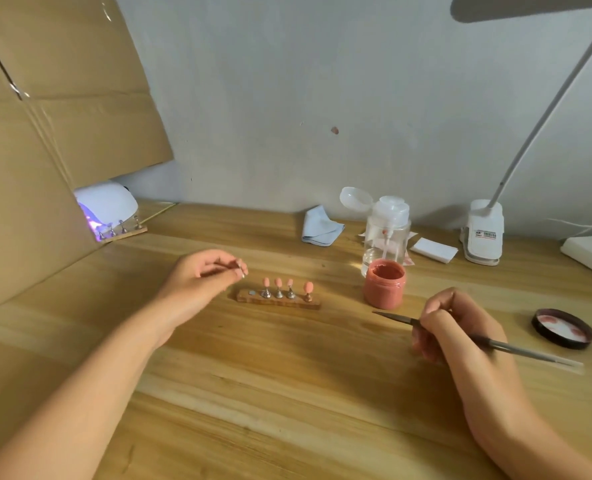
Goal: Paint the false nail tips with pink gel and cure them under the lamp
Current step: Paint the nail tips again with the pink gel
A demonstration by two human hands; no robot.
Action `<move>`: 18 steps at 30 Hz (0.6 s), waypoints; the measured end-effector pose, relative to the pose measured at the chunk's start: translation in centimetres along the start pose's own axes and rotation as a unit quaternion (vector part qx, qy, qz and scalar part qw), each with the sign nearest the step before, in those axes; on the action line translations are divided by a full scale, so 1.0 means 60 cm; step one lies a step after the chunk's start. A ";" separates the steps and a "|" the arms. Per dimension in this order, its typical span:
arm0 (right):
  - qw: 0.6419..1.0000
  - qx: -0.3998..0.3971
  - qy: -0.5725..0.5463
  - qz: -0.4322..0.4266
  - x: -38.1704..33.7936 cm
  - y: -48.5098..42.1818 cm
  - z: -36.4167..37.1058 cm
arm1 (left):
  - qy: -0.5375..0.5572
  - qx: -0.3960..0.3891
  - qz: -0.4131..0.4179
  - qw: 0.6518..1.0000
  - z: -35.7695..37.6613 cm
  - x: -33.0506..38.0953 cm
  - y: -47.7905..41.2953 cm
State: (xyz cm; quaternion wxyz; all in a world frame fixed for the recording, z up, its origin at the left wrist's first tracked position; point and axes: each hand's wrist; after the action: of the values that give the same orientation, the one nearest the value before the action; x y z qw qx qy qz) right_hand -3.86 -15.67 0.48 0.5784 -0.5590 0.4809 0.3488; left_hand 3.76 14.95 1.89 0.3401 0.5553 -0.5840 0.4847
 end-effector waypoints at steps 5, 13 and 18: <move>1.000 0.004 0.007 0.004 -0.010 0.003 0.002 | -0.056 -0.045 -0.009 0.997 0.006 -0.011 0.001; 0.999 0.021 0.042 -0.015 -0.017 0.010 0.003 | -0.098 -0.070 -0.023 0.992 0.009 -0.012 0.002; 0.983 0.044 0.136 -0.115 -0.024 0.020 0.009 | -0.228 -0.075 0.019 0.971 0.004 -0.004 0.006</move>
State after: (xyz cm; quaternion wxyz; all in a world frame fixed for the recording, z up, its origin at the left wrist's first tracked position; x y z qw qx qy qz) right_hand -5.33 -14.79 1.43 0.5675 -0.6273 0.5024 0.1790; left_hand 3.49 14.79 1.52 0.2296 0.6129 -0.6909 0.3069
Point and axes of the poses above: each hand's wrist, its own y-axis away from the middle knuckle, its own z-axis out of the palm, x = y × z, and after that the axes turned 5 degrees about y, right-handed
